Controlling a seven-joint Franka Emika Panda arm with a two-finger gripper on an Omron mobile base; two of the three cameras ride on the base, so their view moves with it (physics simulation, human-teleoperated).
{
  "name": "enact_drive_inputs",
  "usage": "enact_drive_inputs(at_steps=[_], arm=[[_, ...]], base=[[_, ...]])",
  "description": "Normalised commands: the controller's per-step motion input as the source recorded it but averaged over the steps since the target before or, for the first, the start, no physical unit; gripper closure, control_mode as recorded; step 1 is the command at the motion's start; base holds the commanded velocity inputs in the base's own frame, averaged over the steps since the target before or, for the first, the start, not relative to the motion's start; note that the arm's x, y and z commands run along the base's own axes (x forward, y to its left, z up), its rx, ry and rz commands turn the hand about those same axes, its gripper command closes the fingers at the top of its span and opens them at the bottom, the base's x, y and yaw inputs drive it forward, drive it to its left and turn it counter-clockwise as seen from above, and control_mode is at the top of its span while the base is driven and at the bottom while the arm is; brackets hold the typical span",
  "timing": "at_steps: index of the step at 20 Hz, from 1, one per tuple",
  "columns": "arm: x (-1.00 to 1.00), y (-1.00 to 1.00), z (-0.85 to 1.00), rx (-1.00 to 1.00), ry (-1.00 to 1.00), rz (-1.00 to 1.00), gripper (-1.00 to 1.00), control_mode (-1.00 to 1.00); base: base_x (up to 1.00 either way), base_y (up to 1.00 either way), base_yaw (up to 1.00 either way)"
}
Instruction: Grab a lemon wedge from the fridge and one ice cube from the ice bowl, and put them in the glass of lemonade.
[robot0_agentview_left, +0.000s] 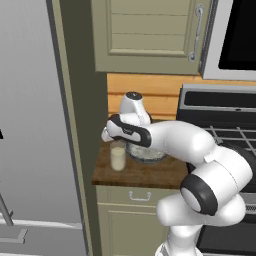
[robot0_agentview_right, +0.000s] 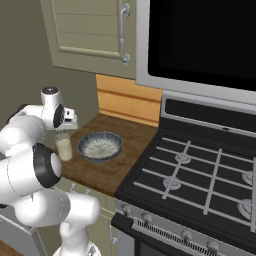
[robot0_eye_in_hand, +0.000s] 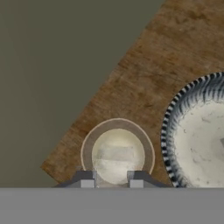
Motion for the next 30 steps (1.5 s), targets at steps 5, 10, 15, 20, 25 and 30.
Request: enact_drive_inputs(at_steps=[5, 10, 15, 20, 25, 30], arm=[[0.07, -0.02, 0.00, 0.00, 0.03, 0.00, 1.00, -1.00], [0.06, 0.00, 0.00, 0.00, 0.01, 0.00, 1.00, -1.00], [0.00, 0.02, -0.10, 0.00, 0.00, 0.00, 1.00, -1.00], [0.00, 0.03, -0.02, 0.00, 0.00, 0.00, 1.00, -1.00], [0.00, 0.00, 0.00, 0.00, 0.00, 0.00, -1.00, -1.00], [0.00, 0.00, 0.00, 0.00, 0.00, 0.00, -1.00, -1.00]], base=[[0.00, 0.00, 0.00], [0.00, 0.00, 0.00], [0.00, 0.00, 0.00], [0.00, 0.00, 0.00], [0.00, 0.00, 0.00], [0.00, 0.00, 0.00]])
